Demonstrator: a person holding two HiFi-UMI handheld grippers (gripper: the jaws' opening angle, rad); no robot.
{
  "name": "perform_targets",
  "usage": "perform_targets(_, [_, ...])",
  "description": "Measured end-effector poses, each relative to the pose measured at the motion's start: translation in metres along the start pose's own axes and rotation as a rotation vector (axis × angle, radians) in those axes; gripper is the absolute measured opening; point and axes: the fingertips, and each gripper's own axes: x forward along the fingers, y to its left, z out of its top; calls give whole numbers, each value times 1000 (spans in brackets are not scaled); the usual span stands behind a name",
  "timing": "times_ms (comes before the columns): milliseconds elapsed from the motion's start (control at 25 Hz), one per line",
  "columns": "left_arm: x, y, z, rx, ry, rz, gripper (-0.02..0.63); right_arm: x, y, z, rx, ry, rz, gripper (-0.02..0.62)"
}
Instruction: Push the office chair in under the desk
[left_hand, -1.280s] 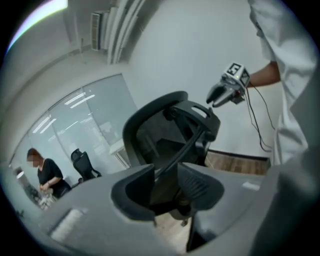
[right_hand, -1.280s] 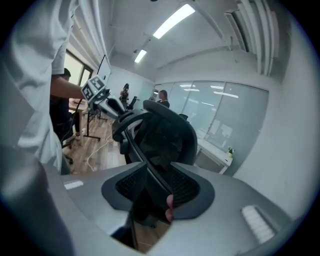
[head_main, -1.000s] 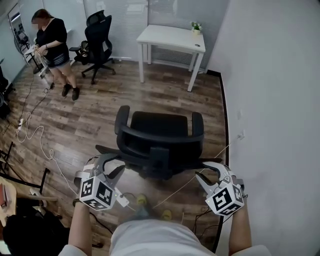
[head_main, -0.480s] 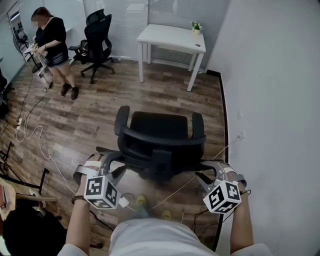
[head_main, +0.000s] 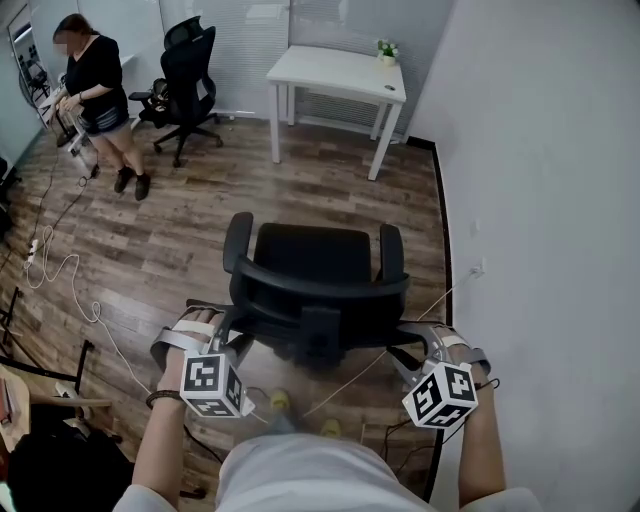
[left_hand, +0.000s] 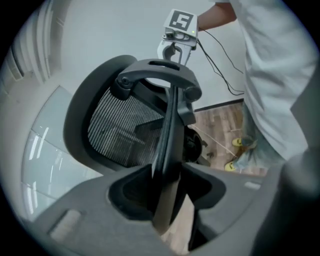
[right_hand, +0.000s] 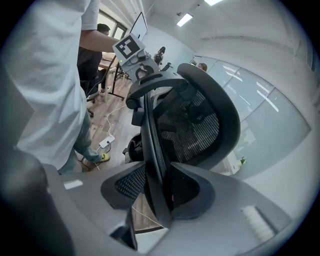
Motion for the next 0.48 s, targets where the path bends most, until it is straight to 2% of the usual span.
perform_targets(200, [4,2,0,20,4,-19,169,4,-2,-2,-16,51,25,146])
perform_targets(480, [2,-1,0,39,-3,-19,164,13,4,-1,-46,97,-1,156])
